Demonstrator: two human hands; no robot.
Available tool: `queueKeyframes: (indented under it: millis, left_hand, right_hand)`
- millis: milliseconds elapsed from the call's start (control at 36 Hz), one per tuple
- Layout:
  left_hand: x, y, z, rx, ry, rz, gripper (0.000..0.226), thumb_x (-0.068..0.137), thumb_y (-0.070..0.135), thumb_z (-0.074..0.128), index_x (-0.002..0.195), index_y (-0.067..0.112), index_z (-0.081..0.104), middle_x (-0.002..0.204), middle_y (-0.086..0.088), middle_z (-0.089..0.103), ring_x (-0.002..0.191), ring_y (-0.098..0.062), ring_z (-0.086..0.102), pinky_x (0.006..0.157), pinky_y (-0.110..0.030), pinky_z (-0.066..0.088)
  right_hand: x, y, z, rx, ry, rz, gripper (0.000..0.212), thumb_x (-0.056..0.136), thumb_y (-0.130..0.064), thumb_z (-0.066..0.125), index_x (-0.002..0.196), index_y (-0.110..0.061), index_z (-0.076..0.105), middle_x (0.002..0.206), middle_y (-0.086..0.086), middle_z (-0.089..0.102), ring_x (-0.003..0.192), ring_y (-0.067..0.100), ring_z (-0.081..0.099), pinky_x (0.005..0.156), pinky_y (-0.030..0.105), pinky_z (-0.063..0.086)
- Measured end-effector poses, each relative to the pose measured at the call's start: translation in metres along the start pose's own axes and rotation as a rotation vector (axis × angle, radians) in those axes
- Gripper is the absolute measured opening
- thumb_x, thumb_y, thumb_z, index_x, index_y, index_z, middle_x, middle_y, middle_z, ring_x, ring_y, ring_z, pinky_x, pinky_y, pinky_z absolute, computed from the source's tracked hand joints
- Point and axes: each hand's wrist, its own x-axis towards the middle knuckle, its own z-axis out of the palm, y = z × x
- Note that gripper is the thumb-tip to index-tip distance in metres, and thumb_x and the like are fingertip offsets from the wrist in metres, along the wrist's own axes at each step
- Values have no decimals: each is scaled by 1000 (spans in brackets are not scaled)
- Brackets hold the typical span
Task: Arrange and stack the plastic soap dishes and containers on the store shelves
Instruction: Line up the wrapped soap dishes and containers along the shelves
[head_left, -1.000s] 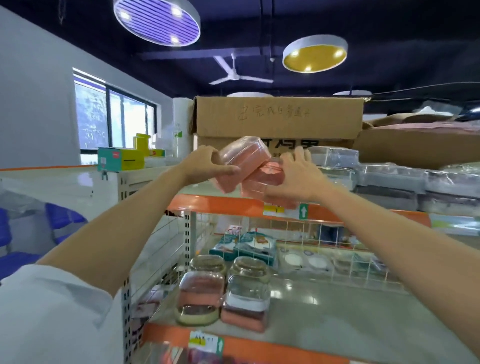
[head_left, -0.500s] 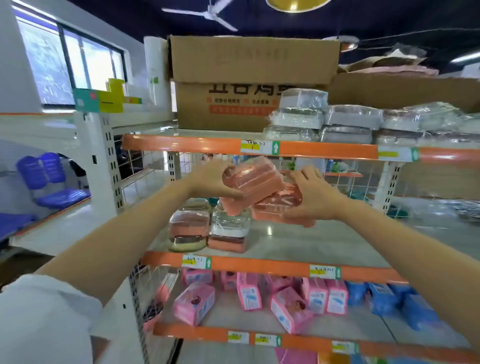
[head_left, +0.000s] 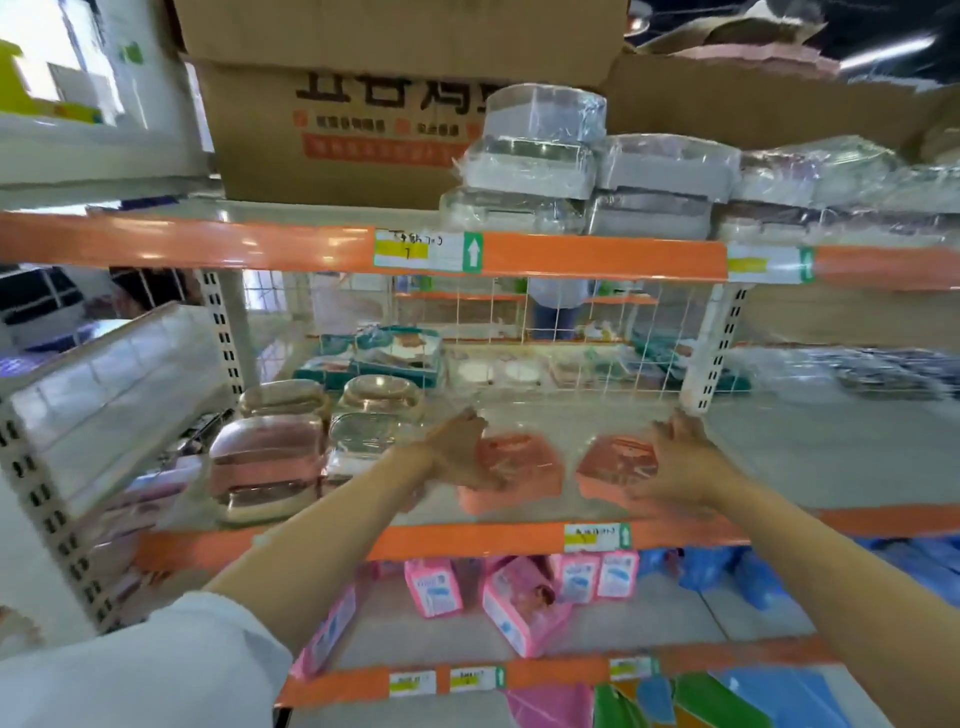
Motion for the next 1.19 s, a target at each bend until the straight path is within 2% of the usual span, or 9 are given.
queueKeyframes:
  millis: [56, 167, 333, 444, 694, 861, 944, 1083, 1194]
  left_hand:
    - [21, -1, 10, 30, -29, 4, 67, 71, 41, 78, 118, 4, 49, 111, -4, 42, 110, -24, 46, 81, -25, 36]
    - [51, -5, 20, 157, -96, 26, 77, 69, 53, 77, 124, 4, 52, 122, -11, 50, 113, -25, 49, 93, -30, 41]
    - [72, -35, 33, 243, -149, 40, 60, 66, 60, 71, 114, 31, 50, 115, 5, 50, 112, -17, 51, 96, -29, 41]
    - [72, -47, 34, 303, -150, 81, 73, 69, 54, 75, 126, 15, 51, 122, -4, 52, 113, -23, 50, 101, -33, 38]
    - [65, -53, 29, 364, -125, 108, 80, 74, 52, 73, 138, 16, 41, 133, -2, 47, 123, -20, 45, 111, -32, 25]
    - [64, -67, 39, 374, -114, 108, 87, 67, 51, 78, 140, 21, 41, 139, 0, 47, 126, -22, 46, 105, -38, 41]
    - [67, -67, 43, 377, -129, 62, 86, 68, 48, 78, 140, 18, 41, 142, -1, 44, 129, -22, 44, 107, -39, 40]
    - [61, -57, 40, 375, -138, 4, 62, 88, 34, 62, 142, 16, 38, 144, 0, 42, 131, -21, 43, 106, -42, 41]
    - [51, -48, 39, 386, -125, -10, 69, 79, 40, 71, 137, 14, 45, 138, -1, 48, 125, -22, 49, 104, -40, 44]
  right_hand:
    - [18, 6, 2, 19, 1, 33, 97, 75, -60, 66, 143, -7, 20, 151, 18, 6, 142, 31, 8, 115, 39, 22]
    - [52, 8, 7, 70, -21, 65, 101, 72, -65, 66, 142, -6, 23, 148, 16, 12, 139, 32, 15, 113, 39, 26]
    - [103, -6, 21, 115, 4, 22, 102, 71, -68, 65, 139, -3, 28, 138, 16, 23, 130, 31, 25, 106, 39, 34]
    - [136, -31, 30, 123, -28, -14, 106, 70, -70, 64, 142, -3, 24, 141, 17, 22, 132, 31, 24, 108, 41, 33]
    - [187, -112, 63, 160, -2, -184, 94, 74, -59, 69, 144, -13, 27, 146, 10, 23, 135, 30, 25, 105, 41, 32]
    - [198, -133, 77, 256, -190, -239, 98, 73, -53, 74, 148, -14, 25, 150, 12, 22, 139, 31, 21, 113, 38, 24]
    - [197, -135, 80, 289, -210, -230, 97, 71, -53, 77, 145, -11, 30, 147, 14, 25, 137, 31, 26, 112, 36, 26]
    - [189, -133, 72, 294, -212, -228, 95, 78, -50, 72, 147, -6, 24, 153, 13, 22, 140, 30, 22, 113, 35, 24]
    - [173, -127, 62, 318, -184, -264, 81, 82, -41, 70, 144, -7, 31, 149, 11, 30, 137, 27, 28, 109, 35, 28]
